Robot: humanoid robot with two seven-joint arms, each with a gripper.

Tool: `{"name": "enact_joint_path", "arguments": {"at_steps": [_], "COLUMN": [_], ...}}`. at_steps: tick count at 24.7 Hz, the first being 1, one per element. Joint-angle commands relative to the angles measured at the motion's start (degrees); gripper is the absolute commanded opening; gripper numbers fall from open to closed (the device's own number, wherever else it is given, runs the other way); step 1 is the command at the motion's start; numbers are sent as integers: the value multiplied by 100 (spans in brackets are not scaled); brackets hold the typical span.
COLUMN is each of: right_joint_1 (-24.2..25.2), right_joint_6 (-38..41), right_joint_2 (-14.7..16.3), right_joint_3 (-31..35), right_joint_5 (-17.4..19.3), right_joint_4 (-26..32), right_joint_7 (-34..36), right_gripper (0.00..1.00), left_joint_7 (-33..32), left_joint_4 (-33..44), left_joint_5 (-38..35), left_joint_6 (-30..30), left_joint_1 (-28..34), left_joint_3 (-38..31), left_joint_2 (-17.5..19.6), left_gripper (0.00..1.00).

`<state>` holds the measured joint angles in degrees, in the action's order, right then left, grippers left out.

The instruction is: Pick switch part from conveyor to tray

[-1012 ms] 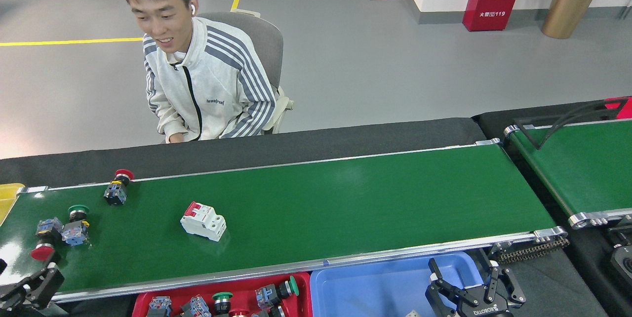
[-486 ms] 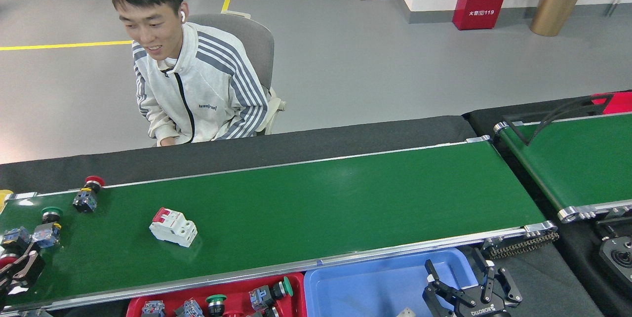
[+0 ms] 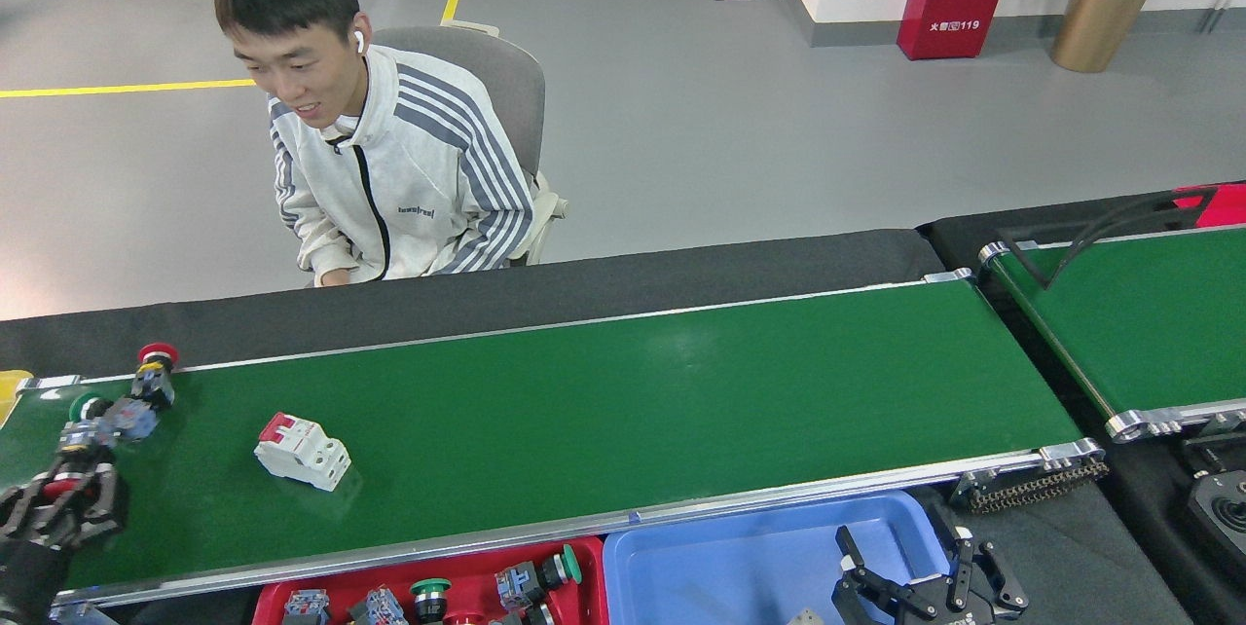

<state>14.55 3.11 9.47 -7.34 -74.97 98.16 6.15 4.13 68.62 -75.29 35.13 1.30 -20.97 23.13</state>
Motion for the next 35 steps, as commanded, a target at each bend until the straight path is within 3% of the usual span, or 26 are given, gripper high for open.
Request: {"name": "enact_joint_path", "arguments": {"at_steps": [1,3,5,8,9,10,17,19,21,24,32,35], "right_joint_1": [-14,-23,-23,-58,-58,-58,-111,-128,-128,-146,-198,-216], "right_joint_6": [-48,-48,-48,-48,-48,-48,-74,-100,-206,-285,-285,-250], "right_joint_2": [2,-6,2,2,-6,-6,-42,-156,-314,-305,-296,-270], "right_joint_3": [66,137,145,207,233,242,479,515,523,523,532,523], "right_joint_5": [8,8,8,17,17,17,17,17,0,-9,0,-9], "right_joint_4": [63,63,63,63,63,63,72,98,98,89,37,37], "right_joint_7": [27,27,36,44,44,44,53,44,27,27,36,44], "right_gripper": [100,100,100,100,100,100,100,100,100,100,100,100], "left_joint_7": [53,0,-9,-71,-79,-79,-71,-71,-62,-62,-132,-439], "left_joint_4": [855,1707,2463,3070,3140,3149,3122,3122,3122,3061,2911,2727], "left_joint_5": [85,76,32,-161,-293,-337,-337,-319,-311,-328,-337,-328], "left_joint_6": [504,776,987,987,987,987,987,468,-532,-1544,-1606,-1676], "left_joint_1": [423,986,1636,2330,2401,2401,2392,2401,2383,2348,1988,1435], "left_joint_3": [-39,-39,5,58,155,190,-109,-285,-460,-496,-452,-443], "left_joint_2": [-142,-485,-836,-1302,-1495,-1636,-1768,-1803,-1812,-1768,-1601,-1346], "left_gripper": [11,13,22,56,83,99,100,100,100,100,100,100]}}
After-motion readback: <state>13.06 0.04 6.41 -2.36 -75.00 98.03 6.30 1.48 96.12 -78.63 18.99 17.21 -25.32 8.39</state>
